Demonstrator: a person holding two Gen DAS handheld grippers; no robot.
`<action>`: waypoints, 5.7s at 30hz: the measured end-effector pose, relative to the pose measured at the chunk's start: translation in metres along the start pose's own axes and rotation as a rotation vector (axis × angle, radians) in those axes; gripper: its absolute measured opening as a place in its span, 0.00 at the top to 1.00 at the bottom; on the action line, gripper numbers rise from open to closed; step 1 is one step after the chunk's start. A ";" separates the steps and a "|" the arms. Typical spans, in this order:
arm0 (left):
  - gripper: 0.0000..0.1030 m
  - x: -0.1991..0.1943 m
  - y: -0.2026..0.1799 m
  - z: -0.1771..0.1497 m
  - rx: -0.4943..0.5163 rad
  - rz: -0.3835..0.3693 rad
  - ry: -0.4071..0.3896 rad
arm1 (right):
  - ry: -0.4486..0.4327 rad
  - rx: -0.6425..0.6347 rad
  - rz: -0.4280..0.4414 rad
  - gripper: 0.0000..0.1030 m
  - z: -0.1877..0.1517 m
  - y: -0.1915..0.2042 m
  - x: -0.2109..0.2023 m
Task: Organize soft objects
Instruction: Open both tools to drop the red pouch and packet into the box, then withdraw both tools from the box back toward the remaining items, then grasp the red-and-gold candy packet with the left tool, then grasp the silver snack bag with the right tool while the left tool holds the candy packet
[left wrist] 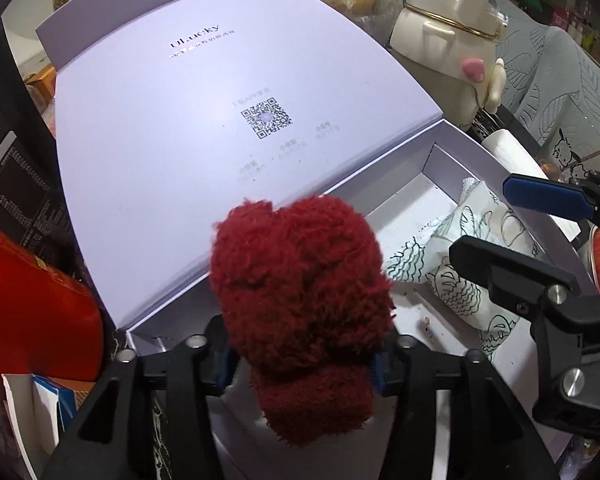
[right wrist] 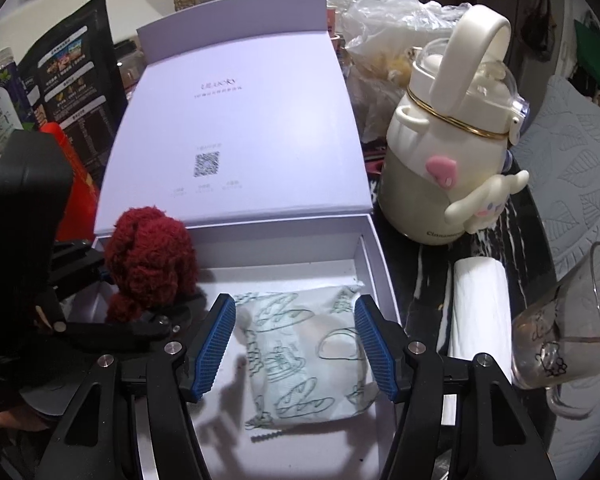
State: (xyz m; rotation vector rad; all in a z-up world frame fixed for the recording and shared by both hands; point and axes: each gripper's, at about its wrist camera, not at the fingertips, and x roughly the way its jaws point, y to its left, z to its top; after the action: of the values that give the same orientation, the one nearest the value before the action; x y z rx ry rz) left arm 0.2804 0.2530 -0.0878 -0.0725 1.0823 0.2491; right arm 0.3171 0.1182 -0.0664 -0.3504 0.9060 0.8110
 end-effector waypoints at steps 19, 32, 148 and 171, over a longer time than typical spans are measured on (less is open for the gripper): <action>0.21 -0.093 -0.007 -0.012 -0.020 0.043 -0.155 | -0.088 -0.010 -0.075 0.30 0.001 0.010 -0.072; 0.21 -0.207 -0.018 -0.027 -0.019 0.064 -0.361 | -0.250 -0.022 -0.128 0.28 -0.003 0.032 -0.178; 0.60 -0.133 -0.170 -0.242 0.137 -0.344 -0.115 | -0.206 0.306 -0.210 0.09 -0.322 -0.036 -0.228; 0.60 -0.143 -0.124 -0.245 0.044 -0.318 -0.130 | -0.269 0.299 -0.154 0.47 -0.289 -0.027 -0.190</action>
State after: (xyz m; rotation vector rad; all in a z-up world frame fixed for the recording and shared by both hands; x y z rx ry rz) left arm 0.0347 0.0656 -0.0848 -0.1847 0.9307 -0.0561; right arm 0.1090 -0.1587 -0.0842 -0.0456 0.7238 0.5547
